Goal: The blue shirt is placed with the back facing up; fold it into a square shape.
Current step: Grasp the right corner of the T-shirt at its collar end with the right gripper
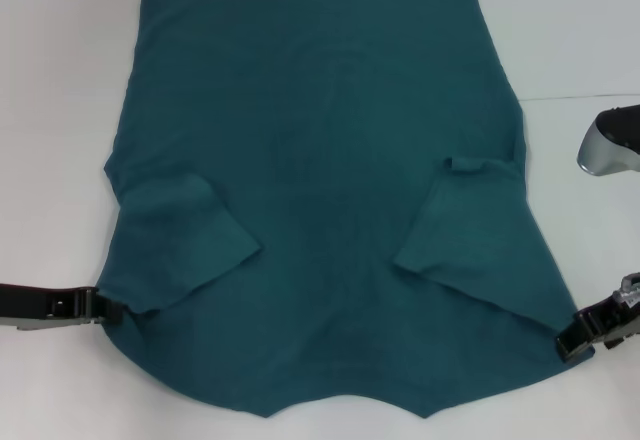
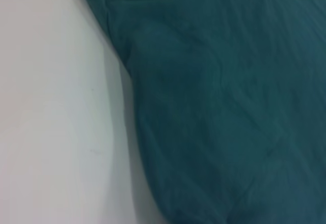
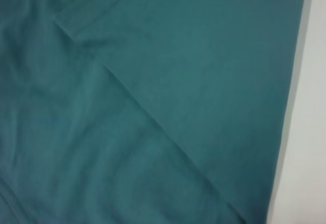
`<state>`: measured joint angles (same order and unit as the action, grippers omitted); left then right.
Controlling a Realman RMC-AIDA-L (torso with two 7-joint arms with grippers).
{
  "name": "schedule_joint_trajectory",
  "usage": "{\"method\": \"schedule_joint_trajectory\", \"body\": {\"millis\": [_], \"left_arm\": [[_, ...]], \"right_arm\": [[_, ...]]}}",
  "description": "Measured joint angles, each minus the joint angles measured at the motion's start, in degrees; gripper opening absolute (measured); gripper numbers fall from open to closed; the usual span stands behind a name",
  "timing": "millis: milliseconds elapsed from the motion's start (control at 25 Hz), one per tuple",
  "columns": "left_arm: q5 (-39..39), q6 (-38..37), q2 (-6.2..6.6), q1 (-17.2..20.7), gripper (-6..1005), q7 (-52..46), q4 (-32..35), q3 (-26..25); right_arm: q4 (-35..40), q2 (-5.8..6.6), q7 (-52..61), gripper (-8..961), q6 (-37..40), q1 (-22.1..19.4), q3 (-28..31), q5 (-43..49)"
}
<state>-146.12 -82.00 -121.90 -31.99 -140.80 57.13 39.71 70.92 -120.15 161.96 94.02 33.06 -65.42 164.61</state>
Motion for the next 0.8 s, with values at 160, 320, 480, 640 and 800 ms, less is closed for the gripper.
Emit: {"method": "schedule_joint_trajectory", "body": {"millis": [160,320,480,640,800], "left_arm": [[0.0,0.4,0.04,0.0,27,0.0,0.0,0.0],[0.0,0.6,0.06,-0.2,27,0.0,-0.1,0.0],[-0.1,0.6,0.08,-0.2,27,0.0,-0.2,0.0],[-0.1,0.6,0.09,-0.2,27,0.0,-0.2,0.0],[-0.1,0.6,0.09,-0.3,27,0.0,-0.2,0.0]], "right_arm": [[-0.4,0.00,1.1,739,-1.1,-0.5,-1.2,0.1],[-1.1,0.01,1.5,648,-1.9,-0.5,-2.3,0.3],[-1.4,0.01,1.5,623,-2.5,-0.3,-3.0,0.3],[-1.6,0.00,1.5,624,-3.0,0.0,-3.8,0.1],[-2.3,0.00,1.7,624,-3.2,0.2,-4.3,0.2]]}}
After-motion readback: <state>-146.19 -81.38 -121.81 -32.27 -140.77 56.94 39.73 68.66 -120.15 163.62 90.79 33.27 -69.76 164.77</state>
